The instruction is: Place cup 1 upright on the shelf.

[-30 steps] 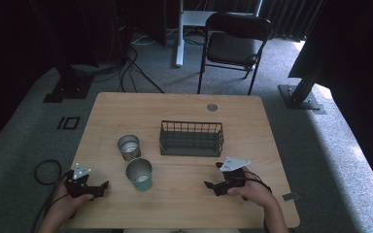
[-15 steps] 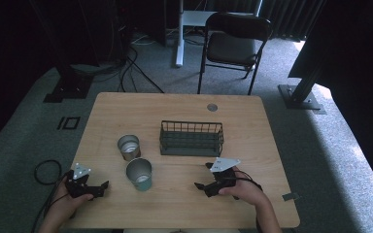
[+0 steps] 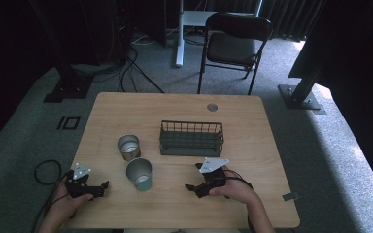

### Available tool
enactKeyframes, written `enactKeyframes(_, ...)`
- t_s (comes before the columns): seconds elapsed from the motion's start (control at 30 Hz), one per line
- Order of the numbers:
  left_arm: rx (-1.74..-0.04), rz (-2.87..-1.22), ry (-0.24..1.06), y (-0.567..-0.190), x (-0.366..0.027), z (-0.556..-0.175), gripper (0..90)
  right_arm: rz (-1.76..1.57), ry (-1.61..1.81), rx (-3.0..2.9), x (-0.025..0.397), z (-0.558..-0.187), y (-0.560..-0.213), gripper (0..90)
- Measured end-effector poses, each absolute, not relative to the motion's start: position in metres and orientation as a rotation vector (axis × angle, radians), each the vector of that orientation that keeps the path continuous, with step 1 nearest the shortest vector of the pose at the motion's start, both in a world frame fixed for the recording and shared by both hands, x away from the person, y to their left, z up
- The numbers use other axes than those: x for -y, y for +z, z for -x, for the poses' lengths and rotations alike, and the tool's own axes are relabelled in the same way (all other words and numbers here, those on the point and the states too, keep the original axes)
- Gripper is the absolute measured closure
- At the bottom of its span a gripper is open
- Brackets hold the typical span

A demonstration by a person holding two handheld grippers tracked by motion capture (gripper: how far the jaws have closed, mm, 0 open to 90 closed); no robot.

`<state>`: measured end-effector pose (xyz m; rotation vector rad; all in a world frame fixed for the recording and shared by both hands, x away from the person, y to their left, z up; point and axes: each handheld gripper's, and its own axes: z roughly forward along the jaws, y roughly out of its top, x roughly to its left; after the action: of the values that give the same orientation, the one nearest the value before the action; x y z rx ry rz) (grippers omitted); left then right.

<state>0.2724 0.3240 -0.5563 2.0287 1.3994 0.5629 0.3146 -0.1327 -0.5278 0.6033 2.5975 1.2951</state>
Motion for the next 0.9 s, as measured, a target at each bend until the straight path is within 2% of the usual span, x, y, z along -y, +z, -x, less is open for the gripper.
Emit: enactKeyframes(0.9,-1.399,-2.028,0.563,-0.556,-0.324,-0.272,0.5,-0.449,1.401,-2.631,0.072,-0.314,-0.52,11.3)
